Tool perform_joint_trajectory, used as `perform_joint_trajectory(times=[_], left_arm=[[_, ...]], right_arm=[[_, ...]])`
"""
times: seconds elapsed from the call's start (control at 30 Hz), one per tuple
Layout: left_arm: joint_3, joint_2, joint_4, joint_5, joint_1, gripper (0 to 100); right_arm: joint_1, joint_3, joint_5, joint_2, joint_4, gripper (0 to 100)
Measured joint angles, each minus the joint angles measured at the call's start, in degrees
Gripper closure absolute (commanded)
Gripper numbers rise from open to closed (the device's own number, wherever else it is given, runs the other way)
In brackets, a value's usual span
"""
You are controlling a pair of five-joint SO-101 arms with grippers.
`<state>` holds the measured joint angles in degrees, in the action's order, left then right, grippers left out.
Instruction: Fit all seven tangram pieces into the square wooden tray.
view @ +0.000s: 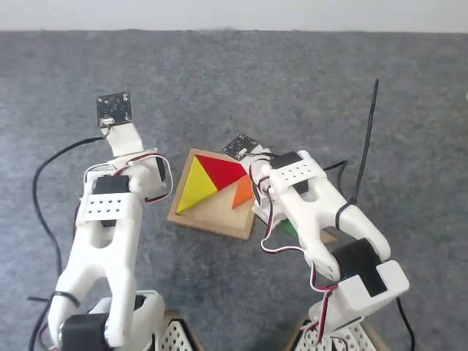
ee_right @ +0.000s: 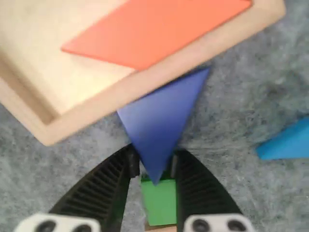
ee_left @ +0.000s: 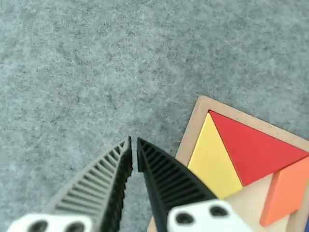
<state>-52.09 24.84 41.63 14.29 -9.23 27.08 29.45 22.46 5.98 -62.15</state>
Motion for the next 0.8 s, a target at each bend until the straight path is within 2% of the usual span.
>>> perform_joint_trajectory(times=[0.3, 0.6, 0.8], left_arm=[[0.0, 0.0, 0.0, -0.7, 0.0, 98], [0.0, 0.0, 0.0, -0.9, 0.0, 98], [0.0, 0.0, 0.0, -1.0, 0.0, 98]], right_arm=[[-4.5, 0.0, -0.4, -2.2, 0.0, 95.6], [-7.3, 6.4, -13.5, -9.6, 14.1, 97.5], [-12.2, 10.5, -16.3, -17.6, 16.4, 97.5]])
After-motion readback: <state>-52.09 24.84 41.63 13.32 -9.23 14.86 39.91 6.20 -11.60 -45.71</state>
